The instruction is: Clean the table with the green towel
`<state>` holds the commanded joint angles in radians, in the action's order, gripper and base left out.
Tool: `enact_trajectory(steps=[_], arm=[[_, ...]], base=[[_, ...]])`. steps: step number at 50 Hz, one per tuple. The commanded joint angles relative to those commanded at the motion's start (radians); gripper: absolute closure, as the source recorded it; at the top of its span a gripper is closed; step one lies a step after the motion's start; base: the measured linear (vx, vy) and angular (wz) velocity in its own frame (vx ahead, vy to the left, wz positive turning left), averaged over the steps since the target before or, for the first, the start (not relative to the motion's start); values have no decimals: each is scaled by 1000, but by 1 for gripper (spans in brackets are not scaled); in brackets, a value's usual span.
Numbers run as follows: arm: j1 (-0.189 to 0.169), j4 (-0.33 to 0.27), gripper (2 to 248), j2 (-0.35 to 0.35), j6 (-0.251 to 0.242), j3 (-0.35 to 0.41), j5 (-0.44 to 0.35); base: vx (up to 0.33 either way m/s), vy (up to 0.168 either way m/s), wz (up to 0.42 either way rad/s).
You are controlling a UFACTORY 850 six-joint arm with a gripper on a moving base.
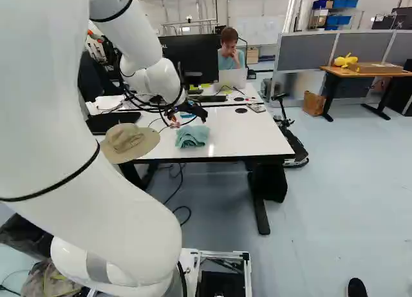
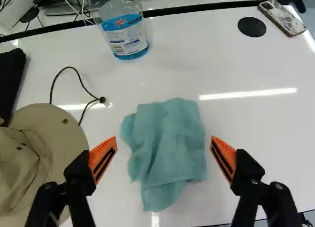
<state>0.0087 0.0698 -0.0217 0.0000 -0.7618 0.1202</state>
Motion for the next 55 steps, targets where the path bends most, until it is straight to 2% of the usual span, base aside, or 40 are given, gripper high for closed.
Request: enact_trajectory(steps=[23, 55], arm=[[0, 0, 3, -20, 0, 14, 0], [-2, 0, 3, -198, 0, 145, 0]], base=[[0, 0, 0], [0, 0, 0]])
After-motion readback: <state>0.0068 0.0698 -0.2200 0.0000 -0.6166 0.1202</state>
